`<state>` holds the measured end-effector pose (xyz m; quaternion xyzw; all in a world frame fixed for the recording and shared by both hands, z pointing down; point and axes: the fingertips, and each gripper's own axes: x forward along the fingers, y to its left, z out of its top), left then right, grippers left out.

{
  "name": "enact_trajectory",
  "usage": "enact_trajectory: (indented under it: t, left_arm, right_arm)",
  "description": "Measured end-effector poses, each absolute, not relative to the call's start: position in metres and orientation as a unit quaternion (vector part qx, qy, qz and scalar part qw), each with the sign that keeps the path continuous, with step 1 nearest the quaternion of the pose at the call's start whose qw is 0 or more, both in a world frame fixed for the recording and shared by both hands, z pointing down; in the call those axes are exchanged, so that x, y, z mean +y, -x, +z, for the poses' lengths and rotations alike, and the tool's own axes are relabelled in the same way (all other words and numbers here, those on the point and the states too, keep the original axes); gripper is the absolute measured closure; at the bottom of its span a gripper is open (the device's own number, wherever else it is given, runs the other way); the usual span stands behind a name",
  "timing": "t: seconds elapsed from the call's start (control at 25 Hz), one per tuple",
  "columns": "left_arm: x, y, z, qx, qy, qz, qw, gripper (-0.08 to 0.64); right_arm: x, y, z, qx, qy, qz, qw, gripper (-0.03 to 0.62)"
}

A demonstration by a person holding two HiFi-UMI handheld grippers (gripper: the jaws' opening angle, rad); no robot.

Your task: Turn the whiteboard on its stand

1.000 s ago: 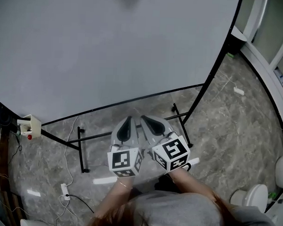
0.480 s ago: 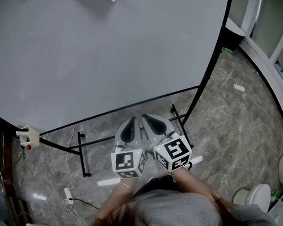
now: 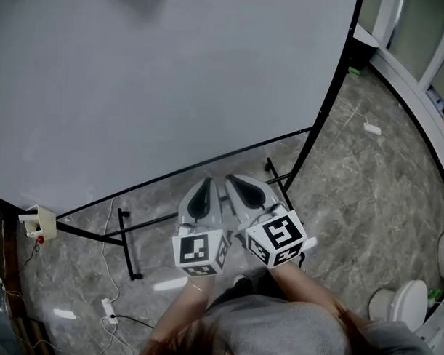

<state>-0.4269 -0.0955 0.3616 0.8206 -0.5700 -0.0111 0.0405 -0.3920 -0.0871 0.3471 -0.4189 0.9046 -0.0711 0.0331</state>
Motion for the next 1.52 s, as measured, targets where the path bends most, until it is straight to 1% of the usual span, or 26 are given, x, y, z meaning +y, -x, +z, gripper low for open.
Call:
enact_trajectory:
  t: [0.16,0.32,0.56,0.84,1.0,1.16,1.32,1.52]
  left_arm:
    - [-0.100,0.406,0.362,-0.557,-0.830,-0.004,0.037,0.569]
    - [-0.113,0.369,0.359,-0.549,-0.835,-0.007,0.034,0.569]
    - [-0.140,0.290,0.363,-0.547,-0.836,-0.011,0.037,0.569]
    - [-0.178,0.193,0.348,-0.571,-0.820,-0.028,0.035,0.569]
    - [-0.194,0.153,0.338,-0.586,-0.809,-0.035,0.036,0.569]
    - [-0.202,0.129,0.341,-0.607,-0.793,-0.035,0.041,0.569]
    - [-0.205,0.120,0.344,-0.625,-0.778,-0.032,0.046,0.569]
    - [-0.209,0.123,0.345,-0.627,-0.777,-0.030,0.047,0.569]
  right_arm:
    - [-0.093,0.371,0.346,0.899,0.432,-0.067,0.030,0.588]
    - [-0.106,0.339,0.344,0.898,0.435,-0.061,0.032,0.588]
    - [-0.131,0.265,0.345,0.903,0.426,-0.058,0.032,0.588]
    - [-0.168,0.157,0.335,0.913,0.406,-0.045,0.014,0.588]
    - [-0.182,0.120,0.330,0.920,0.388,-0.045,0.008,0.588]
    - [-0.194,0.094,0.330,0.929,0.367,-0.048,0.006,0.588]
    - [-0.203,0.079,0.329,0.937,0.346,-0.046,0.009,0.588]
    - [-0.221,0.074,0.337,0.952,0.304,-0.031,-0.015,0.588]
